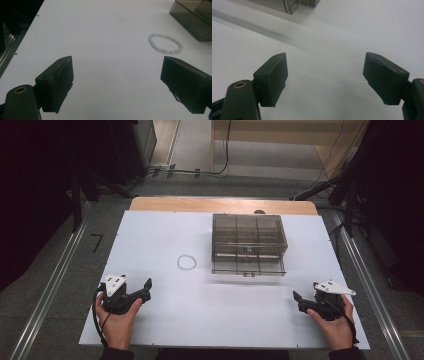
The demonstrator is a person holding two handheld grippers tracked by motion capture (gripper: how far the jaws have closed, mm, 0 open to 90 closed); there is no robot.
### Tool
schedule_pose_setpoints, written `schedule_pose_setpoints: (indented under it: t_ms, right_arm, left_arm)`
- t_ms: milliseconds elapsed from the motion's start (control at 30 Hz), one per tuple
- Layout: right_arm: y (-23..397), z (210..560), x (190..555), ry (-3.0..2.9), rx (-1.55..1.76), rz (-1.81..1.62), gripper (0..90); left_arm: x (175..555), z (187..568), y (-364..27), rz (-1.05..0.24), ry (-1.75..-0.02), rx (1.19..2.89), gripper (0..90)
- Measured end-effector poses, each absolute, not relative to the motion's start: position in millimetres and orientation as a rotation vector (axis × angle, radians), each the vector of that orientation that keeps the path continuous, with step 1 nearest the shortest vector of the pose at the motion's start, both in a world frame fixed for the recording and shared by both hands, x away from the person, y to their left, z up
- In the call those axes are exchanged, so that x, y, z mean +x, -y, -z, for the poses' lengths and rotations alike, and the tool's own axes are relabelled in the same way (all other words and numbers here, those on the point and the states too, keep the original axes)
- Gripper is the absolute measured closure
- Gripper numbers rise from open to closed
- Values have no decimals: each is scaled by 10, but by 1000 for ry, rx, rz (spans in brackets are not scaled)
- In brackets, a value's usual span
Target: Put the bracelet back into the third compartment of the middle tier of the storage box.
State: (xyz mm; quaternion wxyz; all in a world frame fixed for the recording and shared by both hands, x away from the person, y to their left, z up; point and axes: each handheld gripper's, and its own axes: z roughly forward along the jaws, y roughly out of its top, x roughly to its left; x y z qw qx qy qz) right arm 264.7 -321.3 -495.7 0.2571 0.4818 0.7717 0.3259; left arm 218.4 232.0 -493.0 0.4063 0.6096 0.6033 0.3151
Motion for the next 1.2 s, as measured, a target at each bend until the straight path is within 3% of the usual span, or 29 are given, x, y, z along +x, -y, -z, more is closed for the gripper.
schedule_pose_setpoints:
  t_ms: [1200]
  right_arm:
    - [3187,4972,2657,-2102,1308,-869,184]
  left_arm:
    - [2392,4944,-2084,-787,-1504,1639,92]
